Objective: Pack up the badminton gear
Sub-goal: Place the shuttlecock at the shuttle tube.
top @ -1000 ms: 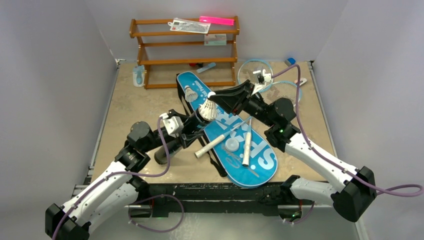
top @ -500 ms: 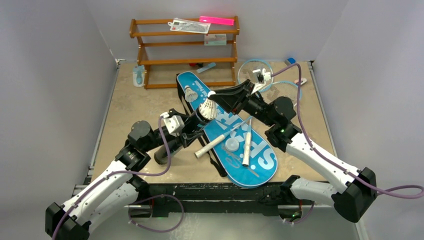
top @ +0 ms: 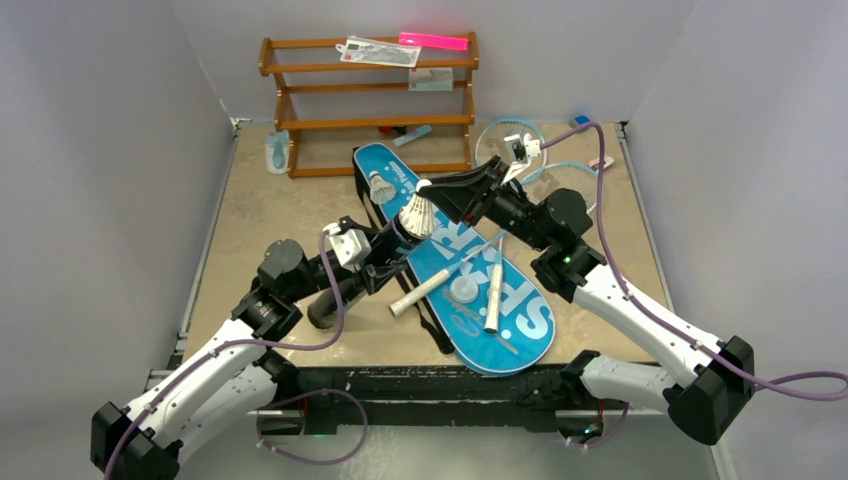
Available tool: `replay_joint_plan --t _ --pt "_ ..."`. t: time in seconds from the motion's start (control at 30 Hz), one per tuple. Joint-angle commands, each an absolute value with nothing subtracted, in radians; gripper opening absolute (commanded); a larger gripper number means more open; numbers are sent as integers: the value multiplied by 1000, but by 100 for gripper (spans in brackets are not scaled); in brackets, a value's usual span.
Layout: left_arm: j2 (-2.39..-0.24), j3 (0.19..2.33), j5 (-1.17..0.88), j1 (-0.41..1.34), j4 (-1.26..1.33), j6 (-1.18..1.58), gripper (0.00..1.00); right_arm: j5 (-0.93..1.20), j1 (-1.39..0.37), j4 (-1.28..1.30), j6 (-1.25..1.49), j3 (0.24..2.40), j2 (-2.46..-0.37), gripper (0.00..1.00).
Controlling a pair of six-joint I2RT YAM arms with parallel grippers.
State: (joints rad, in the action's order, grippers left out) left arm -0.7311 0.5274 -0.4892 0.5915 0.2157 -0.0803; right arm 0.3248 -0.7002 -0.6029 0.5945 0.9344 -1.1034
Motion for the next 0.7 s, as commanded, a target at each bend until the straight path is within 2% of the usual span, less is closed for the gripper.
replay_joint_plan --t 0.0,0.67 --pt "-739 567 -470 595 209 -109 29 292 -707 -608 607 988 -1083 9" --pt "-726 566 -455 595 212 -110 29 272 -707 -594 615 984 -1078 9"
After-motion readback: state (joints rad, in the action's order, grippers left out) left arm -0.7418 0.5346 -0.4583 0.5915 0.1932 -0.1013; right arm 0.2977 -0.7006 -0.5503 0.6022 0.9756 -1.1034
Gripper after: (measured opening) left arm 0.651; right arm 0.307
